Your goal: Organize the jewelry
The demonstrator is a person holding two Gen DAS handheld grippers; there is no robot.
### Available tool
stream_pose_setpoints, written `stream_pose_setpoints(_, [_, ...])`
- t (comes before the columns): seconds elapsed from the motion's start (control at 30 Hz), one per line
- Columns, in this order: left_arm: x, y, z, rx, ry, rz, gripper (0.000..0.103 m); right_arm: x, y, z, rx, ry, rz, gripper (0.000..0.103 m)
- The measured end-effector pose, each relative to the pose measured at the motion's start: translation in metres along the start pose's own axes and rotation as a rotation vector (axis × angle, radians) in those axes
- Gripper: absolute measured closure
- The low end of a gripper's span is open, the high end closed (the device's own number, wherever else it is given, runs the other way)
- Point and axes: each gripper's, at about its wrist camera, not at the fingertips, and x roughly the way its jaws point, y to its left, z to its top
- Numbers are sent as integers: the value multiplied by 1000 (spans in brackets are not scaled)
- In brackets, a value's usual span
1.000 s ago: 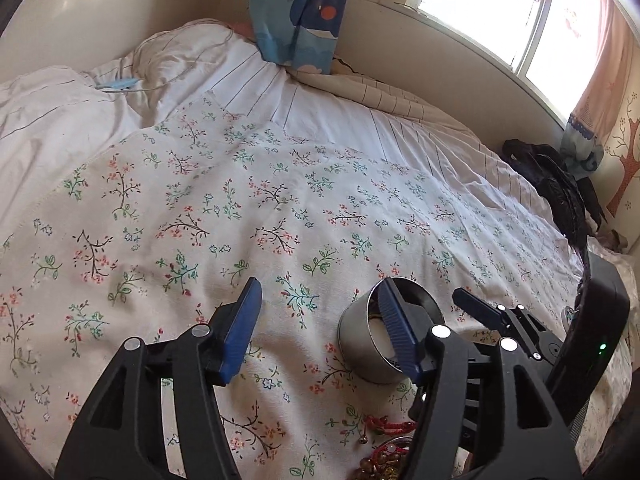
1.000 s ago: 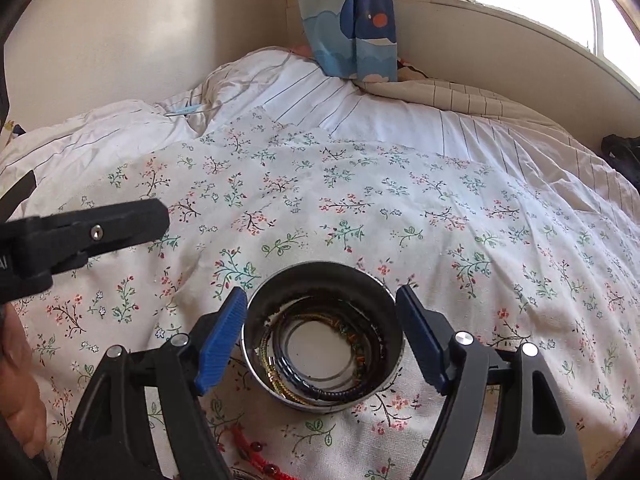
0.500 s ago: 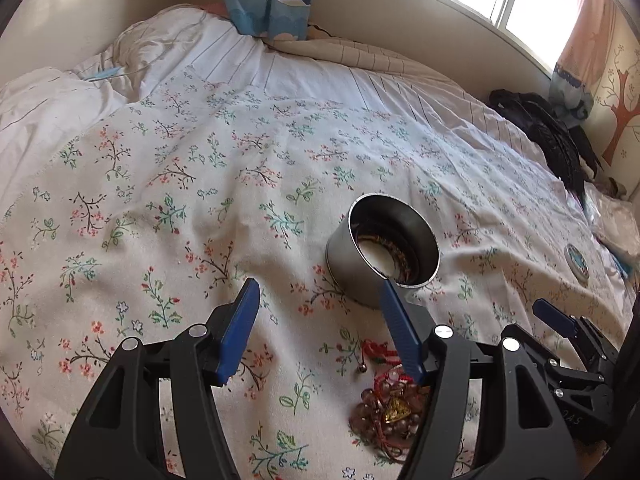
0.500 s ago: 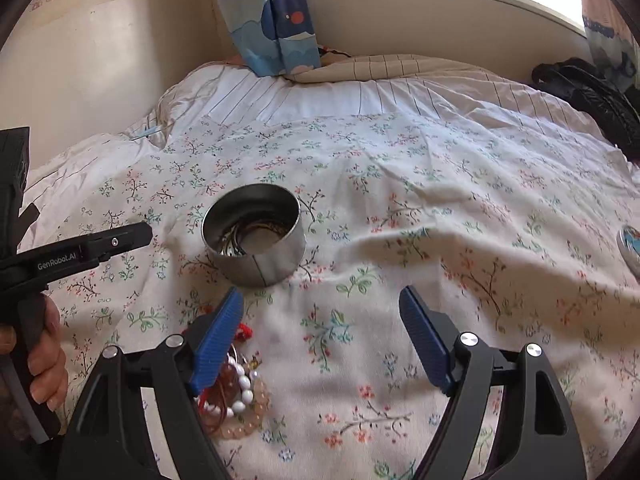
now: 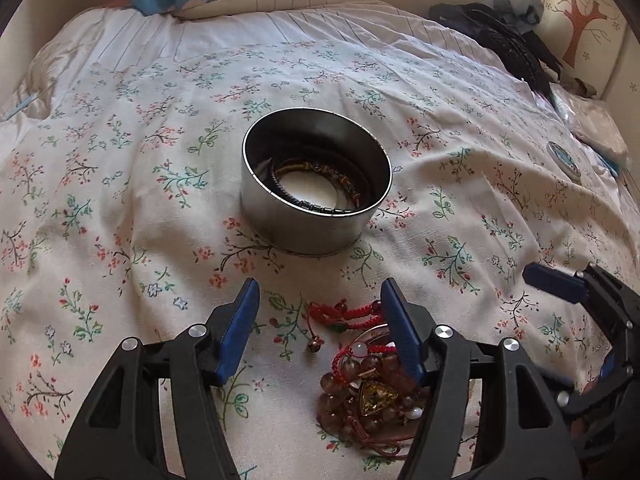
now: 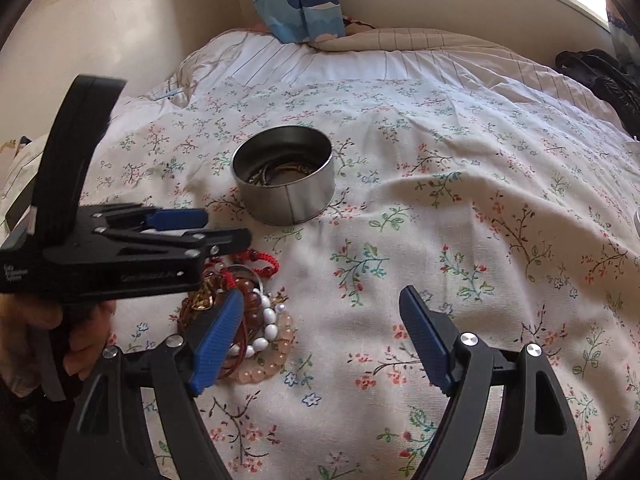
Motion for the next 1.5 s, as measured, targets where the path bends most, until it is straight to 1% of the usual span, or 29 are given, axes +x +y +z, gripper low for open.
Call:
stream_pose_setpoints(0.07, [5,-3,3,23,14,-22,36,3,9,-3,-32,22,11,26])
stream_pose_setpoints(0.13, [12,-9,2,58,40,-23,36,6,14,-4,-59,39,8,26])
stream_pose_setpoints(0.17, [14,-11,0,78,44,-10,37,6,15,-4,-62,41,8,26])
stream_pose_setpoints(0.2, [16,-13,-1,94,46,12,41,7,14,-4,-59,44,8,26])
stream_pose_setpoints(0.23, [17,-13,-2,95,48,48,61,8,13,-5,-52,47,9,26])
stream_pose_setpoints(0.27, [18,-8,-1,75,60,69,81,8,11,-5,-44,49,10,26])
stream_pose_setpoints(0.3, [19,1,0,32,64,54,83,8,10,-5,-37,48,10,26])
stream_pose_setpoints(0.33, [18,10,0,-14,64,37,89,7,9,-5,-33,47,12,26])
stream_pose_setpoints(0.37, [15,17,1,-46,52,47,95,7,9,-5,-33,47,12,26])
stream_pose_setpoints(0.43, [7,29,1,-96,21,58,95,9,11,-3,-44,48,16,26])
stream_pose_setpoints(0.57, [-3,48,0,-180,-13,23,95,13,20,1,-74,41,46,26])
stream_pose_setpoints(0.63, [-4,53,-2,-201,-14,4,95,16,22,4,-82,41,60,26])
stream_pose_setpoints(0.73, [-4,54,-4,-208,-14,0,95,20,23,7,-96,37,69,27])
stream_pose_setpoints(0.77, [-4,54,-4,-206,-14,1,95,20,23,8,-101,32,70,33])
stream_pose_setpoints(0.8, [-4,54,-4,-205,-14,4,95,20,24,9,-106,25,67,37])
stream_pose_setpoints(0.83, [-3,53,-4,-203,-13,4,95,19,25,9,-110,20,68,46])
stream_pose_setpoints(0.87, [-3,52,-4,-203,-10,3,95,19,26,9,-114,16,71,57])
stream_pose_setpoints(0.9, [-3,52,-5,-203,-8,4,95,18,27,9,-121,13,75,61])
stream_pose_setpoints(0.93, [-2,52,-5,-202,-6,5,95,17,28,9,-129,9,79,63])
stream_pose_setpoints(1.0, [-2,52,-5,-200,-3,4,95,18,33,9,-147,9,87,64])
stream_pose_setpoints(1.1, [-1,52,-5,-200,-1,2,95,23,41,9,-193,25,70,69])
stream_pose_setpoints(1.2, [0,51,-5,-198,1,1,95,33,44,13,-232,36,42,79])
stream_pose_setpoints(1.23, [0,51,-5,-197,2,2,95,37,43,14,-235,44,40,86])
stream_pose_setpoints(1.27, [0,51,-5,-199,3,1,95,40,42,16,-236,51,37,87])
stream_pose_setpoints(1.37, [0,53,-5,-204,3,-2,95,38,37,17,-216,47,53,88])
stream_pose_setpoints(1.47, [0,53,-5,-207,0,-5,95,26,26,17,-137,18,112,88])
stream_pose_setpoints(1.5, [0,54,-5,-205,-1,-4,95,21,22,18,-107,3,128,91])
